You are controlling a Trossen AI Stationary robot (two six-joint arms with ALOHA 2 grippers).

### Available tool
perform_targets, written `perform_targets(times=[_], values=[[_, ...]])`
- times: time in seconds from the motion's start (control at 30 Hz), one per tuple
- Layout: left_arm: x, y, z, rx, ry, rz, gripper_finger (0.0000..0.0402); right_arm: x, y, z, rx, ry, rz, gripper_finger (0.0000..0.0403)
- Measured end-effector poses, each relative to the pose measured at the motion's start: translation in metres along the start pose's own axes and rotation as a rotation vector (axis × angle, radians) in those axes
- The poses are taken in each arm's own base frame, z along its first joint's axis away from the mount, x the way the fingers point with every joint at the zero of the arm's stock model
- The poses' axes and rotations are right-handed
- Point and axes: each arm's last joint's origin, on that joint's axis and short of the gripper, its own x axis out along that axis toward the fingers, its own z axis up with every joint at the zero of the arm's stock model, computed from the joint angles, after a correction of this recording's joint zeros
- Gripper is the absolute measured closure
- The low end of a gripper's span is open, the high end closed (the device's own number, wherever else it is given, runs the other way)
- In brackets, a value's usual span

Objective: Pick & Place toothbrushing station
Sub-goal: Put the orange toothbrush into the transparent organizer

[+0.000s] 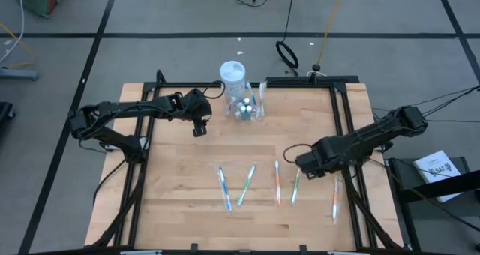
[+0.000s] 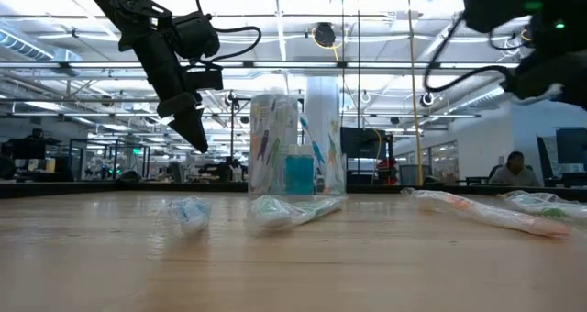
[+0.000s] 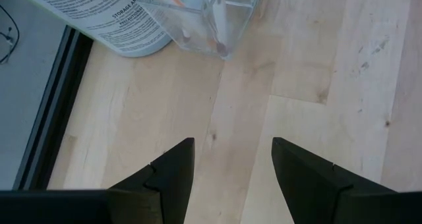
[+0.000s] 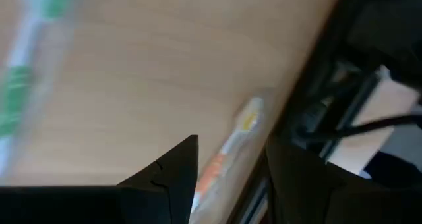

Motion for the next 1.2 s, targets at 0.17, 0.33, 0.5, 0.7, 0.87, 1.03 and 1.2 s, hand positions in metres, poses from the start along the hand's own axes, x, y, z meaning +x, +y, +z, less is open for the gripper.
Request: perform_targets(times=[0.17,0.33,0.5,0.7,0.87,1.03,1.2], values=[[0.000,0.000,0.000,-0.001,0.000,0.000,0.0192,0.020,-0.007,-0.011,0.110,0.083,-0.080,0.0232],[0.000,0.000,0.000,-0.001,0.000,0.000,0.0192,0.049,-0.015,-0.013,0.121,0.198,-0.138,0.0232],[0.000,0.000,0.000,-0.001,0.000,0.000,0.0192,0.074,-0.019,-0.005,0.151,0.238,-0.118,0.0232],[0.000,0.000,0.000,-0.002,0.000,-0.001,0.0192,0.081,-0.019,-0.001,0.167,0.260,-0.086,0.0232],[0.000,-0.001,0.000,-0.001,-0.005,-0.016,0.0192,0.077,-0.022,-0.003,0.145,0.279,-0.048,0.0232],[0.000,-0.001,0.000,0.000,-0.010,-0.032,0.0192,0.070,-0.026,-0.002,0.183,0.196,0.028,0.0232],[0.000,-0.001,0.000,0.000,-0.010,-0.032,0.0192,0.065,-0.029,-0.001,0.227,0.149,0.081,0.0232]])
